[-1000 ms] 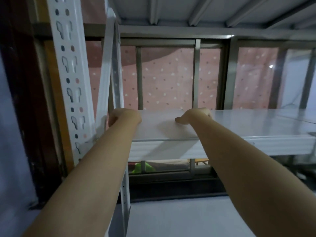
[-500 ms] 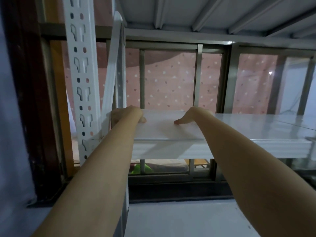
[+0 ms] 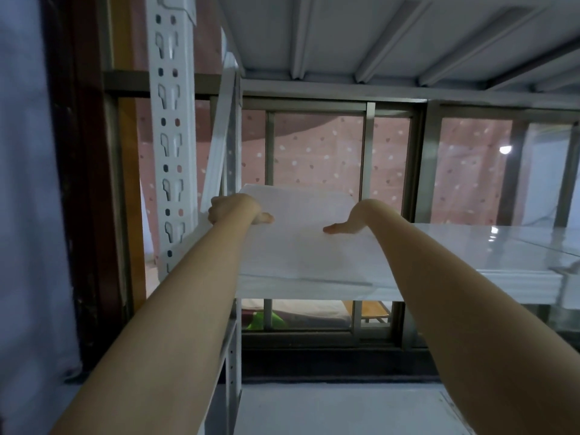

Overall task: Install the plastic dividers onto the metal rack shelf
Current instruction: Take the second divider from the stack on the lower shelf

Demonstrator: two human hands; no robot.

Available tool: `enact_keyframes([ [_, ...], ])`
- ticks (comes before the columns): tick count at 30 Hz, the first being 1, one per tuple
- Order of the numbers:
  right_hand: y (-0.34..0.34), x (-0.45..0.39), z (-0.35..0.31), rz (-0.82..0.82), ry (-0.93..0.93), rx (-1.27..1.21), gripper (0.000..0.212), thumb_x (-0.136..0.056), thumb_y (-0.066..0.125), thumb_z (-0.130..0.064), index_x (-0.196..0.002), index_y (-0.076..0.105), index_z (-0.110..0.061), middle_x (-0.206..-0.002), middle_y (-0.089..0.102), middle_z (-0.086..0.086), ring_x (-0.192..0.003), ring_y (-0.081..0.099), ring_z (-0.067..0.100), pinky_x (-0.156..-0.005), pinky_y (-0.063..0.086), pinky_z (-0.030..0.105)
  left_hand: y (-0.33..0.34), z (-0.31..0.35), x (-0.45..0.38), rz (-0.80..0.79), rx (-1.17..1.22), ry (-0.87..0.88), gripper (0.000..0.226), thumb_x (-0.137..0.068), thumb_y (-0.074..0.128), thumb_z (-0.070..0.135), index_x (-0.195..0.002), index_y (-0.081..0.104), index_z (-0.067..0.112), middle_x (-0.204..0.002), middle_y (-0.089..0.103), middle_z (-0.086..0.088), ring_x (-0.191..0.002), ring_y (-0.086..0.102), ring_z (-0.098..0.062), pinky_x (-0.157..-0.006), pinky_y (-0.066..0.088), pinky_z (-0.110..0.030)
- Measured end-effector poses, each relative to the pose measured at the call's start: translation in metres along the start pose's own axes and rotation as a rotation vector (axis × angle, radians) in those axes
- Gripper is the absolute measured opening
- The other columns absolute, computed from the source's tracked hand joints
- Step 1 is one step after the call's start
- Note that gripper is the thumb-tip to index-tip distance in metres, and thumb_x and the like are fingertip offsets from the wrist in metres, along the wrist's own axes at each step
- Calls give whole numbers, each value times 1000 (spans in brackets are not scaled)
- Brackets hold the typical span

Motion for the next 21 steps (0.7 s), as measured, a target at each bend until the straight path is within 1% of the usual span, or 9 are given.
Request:
enact_keyframes([
  [2, -3, 4, 4, 20, -13, -19, 139, -35, 35, -102, -141, 46, -13, -139, 50, 11, -128, 47, 36, -110, 35, 45, 1, 1, 1, -4, 8, 32, 112, -60, 57, 82, -145, 32, 13, -142, 40, -11, -127, 41, -31, -101, 39, -35],
  [5, -6, 12, 14, 56, 9, -54, 124, -55, 35, -97, -144, 42, -12, -146, 44, 11, -135, 38, 37, -113, 29, 46, -1, 5, 12, 28, 59, 101, 105, -65, 59, 78, -142, 37, 11, -141, 43, -12, -125, 45, -34, -102, 43, -41],
  [8, -9, 23, 26, 103, 29, -57, 123, -58, 36, -96, -147, 38, -12, -149, 39, 12, -136, 35, 38, -114, 28, 46, -6, 7, 26, 93, 133, 158, 98, -69, 61, 72, -139, 40, 7, -141, 44, -13, -126, 45, -34, -101, 44, -38],
  [10, -10, 32, 33, 153, 36, -96, 125, -59, 41, -95, -150, 32, -9, -153, 33, 13, -139, 30, 40, -113, 30, 46, -8, 8, 40, 143, 166, 170, 103, -69, 63, 70, -142, 34, 3, -144, 39, -14, -130, 40, -33, -102, 41, -38],
  [13, -8, 50, 42, 261, 49, -169, 135, -55, 51, -92, -152, 22, -4, -157, 21, 19, -143, 21, 41, -109, 33, 46, -3, 4, 51, 141, 239, 147, 120, -66, 65, 71, -150, 12, 4, -149, 25, -21, -134, 33, -37, -107, 38, -44],
  [15, -4, 63, 44, 301, 20, -208, 139, -53, 57, -91, -152, 16, -2, -158, 16, 23, -145, 17, 41, -110, 34, 46, 1, 0, 58, 144, 271, 145, 121, -63, 65, 73, -150, 11, 8, -149, 21, -23, -132, 36, -40, -106, 39, -47],
  [17, 4, 77, 43, 271, -28, -310, 159, -30, 62, -93, -154, 12, -7, -154, 24, 21, -141, 27, 39, -112, 34, 46, 3, -4, 68, 172, 244, 169, 118, -63, 63, 76, -149, 16, 11, -147, 23, -22, -130, 38, -39, -104, 40, -46],
  [19, 11, 80, 42, 246, -53, -356, 175, -2, 54, -94, -153, 14, -15, -148, 33, 16, -135, 37, 37, -110, 36, 46, 2, -8, 80, 203, 213, 190, 115, -62, 62, 77, -147, 20, 12, -142, 27, -22, -126, 40, -38, -102, 42, -44],
  [21, 15, 91, 41, 233, -76, -330, 174, -3, 50, -96, -153, 15, -15, -149, 34, 15, -137, 33, 38, -113, 31, 48, 0, -13, 91, 216, 210, 210, 114, -61, 64, 76, -146, 20, 13, -138, 29, -21, -123, 41, -37, -100, 41, -43],
])
Point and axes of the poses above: each hand's wrist, its own x-axis away from the middle knuckle, its own y-axis out of the palm, z = x × y, the point moved 4 cm from there along -x, towards the middle knuckle
